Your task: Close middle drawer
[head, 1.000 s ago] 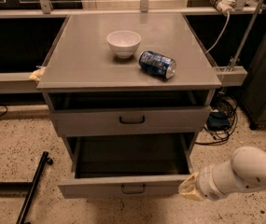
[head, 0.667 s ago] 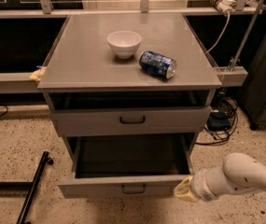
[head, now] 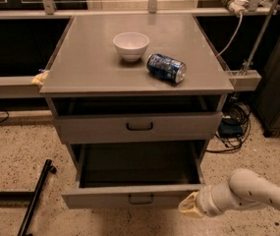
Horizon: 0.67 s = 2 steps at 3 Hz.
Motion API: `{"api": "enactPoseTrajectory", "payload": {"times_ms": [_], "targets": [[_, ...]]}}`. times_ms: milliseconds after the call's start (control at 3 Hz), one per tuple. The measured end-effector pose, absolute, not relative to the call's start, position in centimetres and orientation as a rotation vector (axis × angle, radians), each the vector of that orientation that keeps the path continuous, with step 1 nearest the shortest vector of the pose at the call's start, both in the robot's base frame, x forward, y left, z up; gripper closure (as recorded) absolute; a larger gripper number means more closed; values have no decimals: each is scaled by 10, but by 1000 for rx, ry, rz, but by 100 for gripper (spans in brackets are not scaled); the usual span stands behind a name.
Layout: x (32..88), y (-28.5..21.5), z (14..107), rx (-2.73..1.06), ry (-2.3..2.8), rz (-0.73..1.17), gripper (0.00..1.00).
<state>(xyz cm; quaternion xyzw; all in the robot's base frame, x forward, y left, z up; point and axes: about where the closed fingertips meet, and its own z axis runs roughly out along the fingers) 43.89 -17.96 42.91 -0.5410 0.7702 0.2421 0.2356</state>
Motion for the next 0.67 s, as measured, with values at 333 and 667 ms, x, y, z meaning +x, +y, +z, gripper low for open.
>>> {"api": "enactPoseTrajectory", "payload": {"times_ms": [333, 667], "targets": [[440, -184, 423, -1506, 2069, 596, 100], [453, -189, 418, -1527, 1939, 462, 100]]}}
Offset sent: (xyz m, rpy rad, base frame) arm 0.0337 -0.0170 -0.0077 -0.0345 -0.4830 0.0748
